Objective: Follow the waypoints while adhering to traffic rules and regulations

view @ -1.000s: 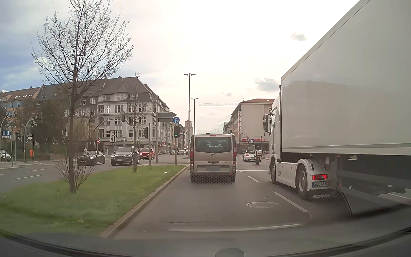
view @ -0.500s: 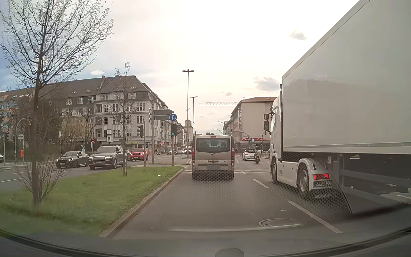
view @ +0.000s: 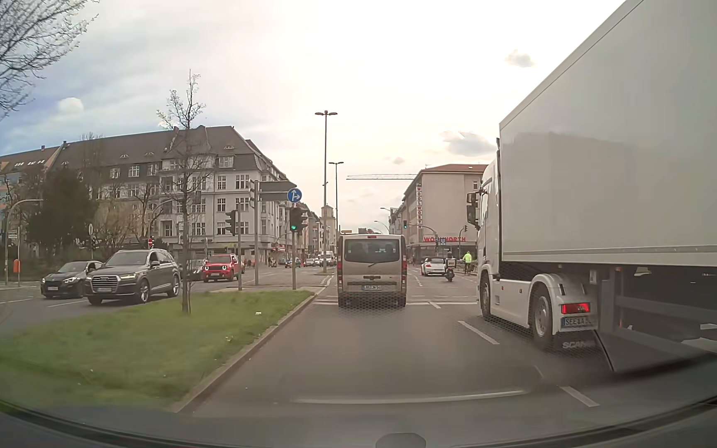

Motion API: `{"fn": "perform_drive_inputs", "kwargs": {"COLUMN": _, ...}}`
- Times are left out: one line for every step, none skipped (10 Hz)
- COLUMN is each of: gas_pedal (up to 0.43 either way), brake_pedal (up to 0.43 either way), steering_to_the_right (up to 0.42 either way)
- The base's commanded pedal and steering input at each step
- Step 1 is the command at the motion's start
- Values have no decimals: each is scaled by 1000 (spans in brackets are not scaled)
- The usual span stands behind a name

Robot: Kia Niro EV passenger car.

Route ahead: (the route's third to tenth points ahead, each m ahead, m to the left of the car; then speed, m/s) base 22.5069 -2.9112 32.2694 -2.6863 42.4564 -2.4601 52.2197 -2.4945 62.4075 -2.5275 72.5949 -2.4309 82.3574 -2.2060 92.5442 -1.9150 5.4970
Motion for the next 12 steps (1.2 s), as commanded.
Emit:
{"fn": "perform_drive_inputs", "kwargs": {"gas_pedal": 228, "brake_pedal": 0, "steering_to_the_right": 0}}
{"fn": "perform_drive_inputs", "kwargs": {"gas_pedal": 228, "brake_pedal": 0, "steering_to_the_right": 0}}
{"fn": "perform_drive_inputs", "kwargs": {"gas_pedal": 228, "brake_pedal": 0, "steering_to_the_right": -1}}
{"fn": "perform_drive_inputs", "kwargs": {"gas_pedal": 228, "brake_pedal": 0, "steering_to_the_right": -4}}
{"fn": "perform_drive_inputs", "kwargs": {"gas_pedal": 228, "brake_pedal": 0, "steering_to_the_right": -5}}
{"fn": "perform_drive_inputs", "kwargs": {"gas_pedal": 228, "brake_pedal": 0, "steering_to_the_right": -6}}
{"fn": "perform_drive_inputs", "kwargs": {"gas_pedal": 248, "brake_pedal": 0, "steering_to_the_right": -6}}
{"fn": "perform_drive_inputs", "kwargs": {"gas_pedal": 248, "brake_pedal": 0, "steering_to_the_right": -5}}
{"fn": "perform_drive_inputs", "kwargs": {"gas_pedal": 248, "brake_pedal": 0, "steering_to_the_right": -5}}
{"fn": "perform_drive_inputs", "kwargs": {"gas_pedal": 248, "brake_pedal": 0, "steering_to_the_right": -3}}
{"fn": "perform_drive_inputs", "kwargs": {"gas_pedal": 248, "brake_pedal": 0, "steering_to_the_right": -3}}
{"fn": "perform_drive_inputs", "kwargs": {"gas_pedal": 240, "brake_pedal": 0, "steering_to_the_right": -3}}
